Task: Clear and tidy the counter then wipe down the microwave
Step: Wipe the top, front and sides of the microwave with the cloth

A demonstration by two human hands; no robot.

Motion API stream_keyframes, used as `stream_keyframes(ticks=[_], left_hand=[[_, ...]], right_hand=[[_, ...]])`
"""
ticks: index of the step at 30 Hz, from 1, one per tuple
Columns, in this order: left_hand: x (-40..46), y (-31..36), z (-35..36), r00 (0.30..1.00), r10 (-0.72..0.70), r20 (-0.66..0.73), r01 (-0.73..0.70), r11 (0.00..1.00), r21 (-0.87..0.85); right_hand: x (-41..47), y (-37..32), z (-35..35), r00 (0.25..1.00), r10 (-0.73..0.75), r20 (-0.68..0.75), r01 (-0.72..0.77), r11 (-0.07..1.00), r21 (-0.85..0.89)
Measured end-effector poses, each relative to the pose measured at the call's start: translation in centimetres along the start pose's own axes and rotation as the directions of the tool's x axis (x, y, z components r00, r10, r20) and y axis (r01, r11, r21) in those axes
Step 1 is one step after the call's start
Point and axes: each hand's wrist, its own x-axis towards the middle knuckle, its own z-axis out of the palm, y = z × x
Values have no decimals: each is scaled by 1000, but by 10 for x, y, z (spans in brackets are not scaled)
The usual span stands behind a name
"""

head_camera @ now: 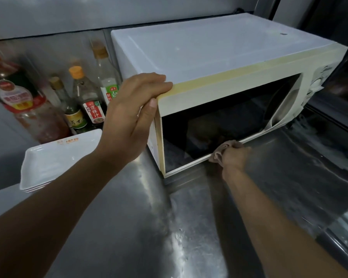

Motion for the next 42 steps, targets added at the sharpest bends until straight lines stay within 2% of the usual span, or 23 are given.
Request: stream_keyframes(ticks=[5,9,14,18,21,22,24,25,28,30,32,35,39,42], left_hand=[[6,-6,-7,996,47,74,-47,999,-6],[8,-10,-13,989,44,138,-39,999,-36],[8,-12,-17,981,21,194,-6,997,-74],[8,-14,-22,968,41,249,-14,994,-112],[9,-17,-25,955,39,295,-2,992,-126],[9,-18,-26,952,38,302,2,992,-130],[9,-17,-26,952,37,305,7,990,-143],[10,-17,-27,951,41,307,5,989,-147],[12,-17,-28,947,54,317,-11,991,-136],[14,-16,-30,942,56,332,-16,992,-123],[16,-15,-34,929,54,366,-17,994,-105],[19,-9,-41,906,7,422,27,997,-74],[24,11,-54,855,-206,476,263,963,-55],[19,24,-67,849,-217,481,209,975,71]], right_hand=[[-54,43,29,996,-36,86,31,998,57],[-78,67,40,993,19,118,-28,997,71],[-97,74,46,976,26,217,-22,1000,-17],[-113,86,58,988,54,145,-40,994,-100],[-105,95,62,994,107,26,-106,994,-41],[-105,98,63,992,124,16,-124,992,-16],[-109,98,63,992,125,21,-124,990,-74],[-115,95,61,990,136,45,-129,983,-134],[-139,88,57,946,200,256,-159,972,-173],[-155,90,61,954,119,276,-8,927,-374],[-161,96,62,962,71,262,66,876,-478],[-165,87,53,965,56,255,80,867,-492],[-176,67,26,962,-15,272,173,805,-568],[-190,40,4,933,-113,340,295,783,-548]])
